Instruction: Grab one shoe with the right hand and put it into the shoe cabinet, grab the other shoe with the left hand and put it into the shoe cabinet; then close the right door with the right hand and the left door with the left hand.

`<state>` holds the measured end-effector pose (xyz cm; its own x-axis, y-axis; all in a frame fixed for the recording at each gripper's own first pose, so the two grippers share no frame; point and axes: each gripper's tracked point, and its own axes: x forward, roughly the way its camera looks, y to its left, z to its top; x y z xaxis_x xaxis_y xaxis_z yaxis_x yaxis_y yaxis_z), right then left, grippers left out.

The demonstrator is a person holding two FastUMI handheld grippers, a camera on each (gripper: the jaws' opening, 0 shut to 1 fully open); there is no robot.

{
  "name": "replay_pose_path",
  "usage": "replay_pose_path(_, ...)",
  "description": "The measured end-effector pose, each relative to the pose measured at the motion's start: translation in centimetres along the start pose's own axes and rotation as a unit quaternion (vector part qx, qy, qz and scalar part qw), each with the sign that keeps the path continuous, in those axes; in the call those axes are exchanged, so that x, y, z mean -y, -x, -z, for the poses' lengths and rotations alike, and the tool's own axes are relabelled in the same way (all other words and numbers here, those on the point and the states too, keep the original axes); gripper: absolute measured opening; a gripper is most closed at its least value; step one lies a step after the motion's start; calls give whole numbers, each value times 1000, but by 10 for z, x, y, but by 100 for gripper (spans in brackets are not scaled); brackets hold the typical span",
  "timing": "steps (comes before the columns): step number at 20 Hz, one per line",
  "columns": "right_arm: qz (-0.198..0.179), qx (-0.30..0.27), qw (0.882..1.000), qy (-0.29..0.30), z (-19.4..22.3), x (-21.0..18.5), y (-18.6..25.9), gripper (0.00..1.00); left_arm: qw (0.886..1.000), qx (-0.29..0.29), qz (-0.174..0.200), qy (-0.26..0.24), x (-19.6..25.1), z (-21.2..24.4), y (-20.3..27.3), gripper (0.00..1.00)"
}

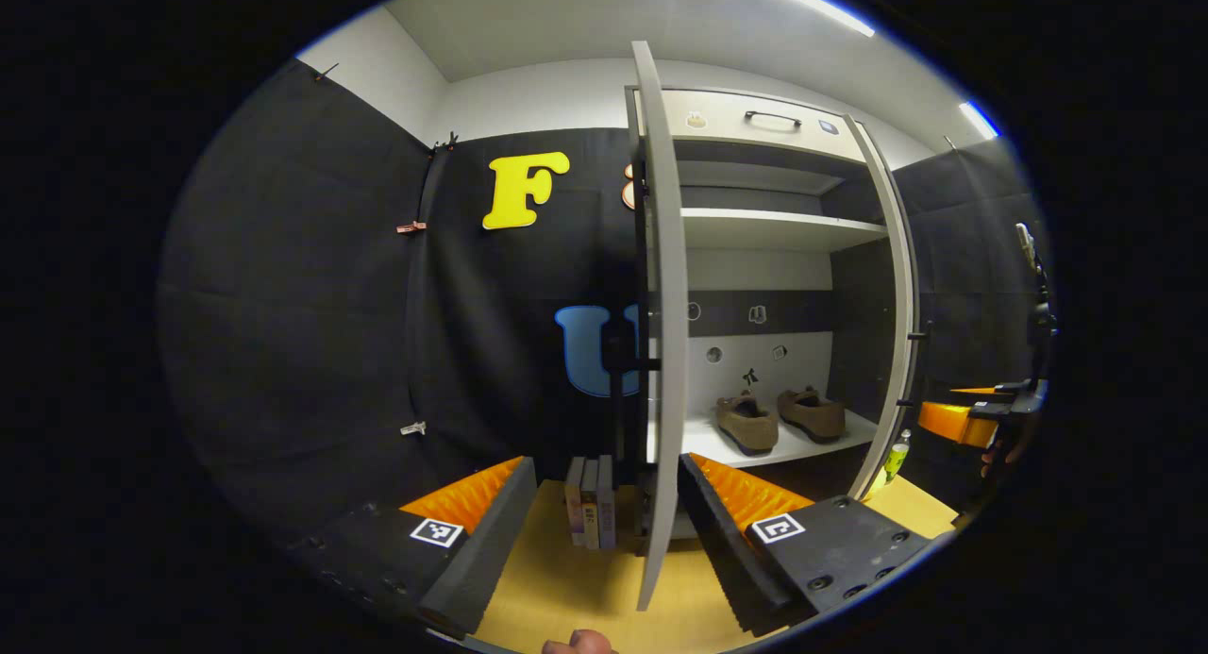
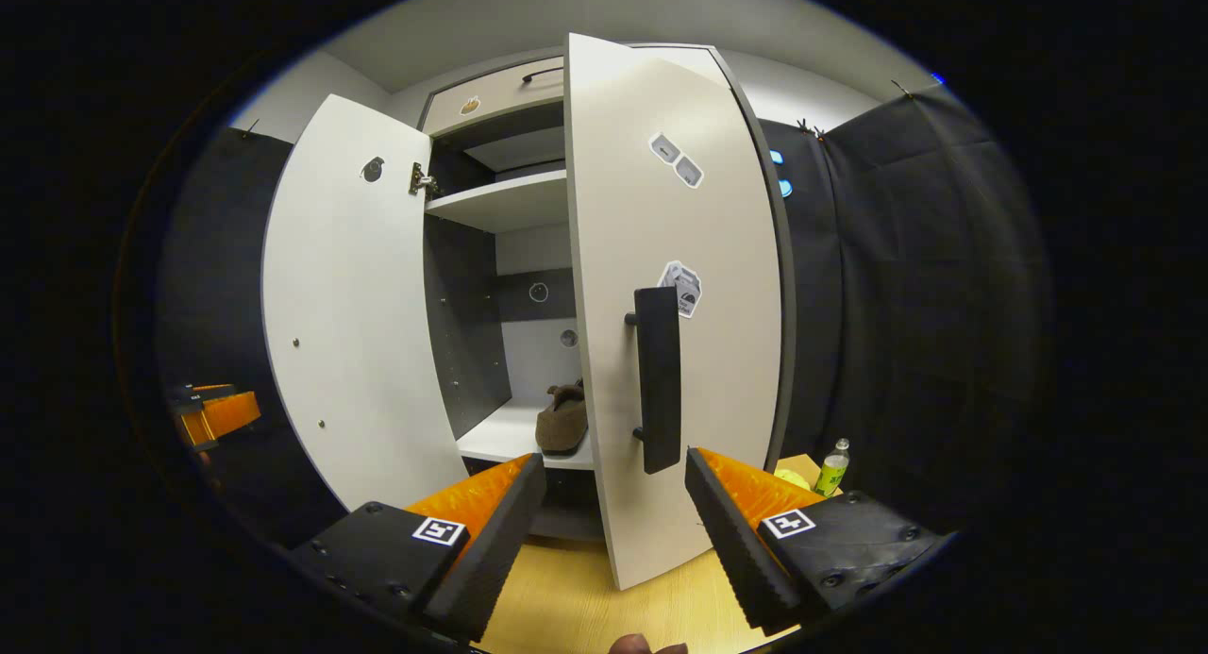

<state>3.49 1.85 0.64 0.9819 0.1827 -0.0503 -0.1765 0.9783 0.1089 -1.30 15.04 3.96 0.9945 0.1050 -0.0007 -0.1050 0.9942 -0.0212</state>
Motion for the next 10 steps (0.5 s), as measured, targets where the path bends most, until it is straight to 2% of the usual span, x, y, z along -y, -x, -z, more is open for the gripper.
replay_pose_path(5, 23, 5, 1000, 3, -4, 10, 12, 98, 999, -1, -33, -7, -45, 2, -38, 94)
replay_pose_path(10, 54, 9, 999, -1, -11, 32, 24, 98, 999, -4, -33, -3, -52, 6, -77, 95)
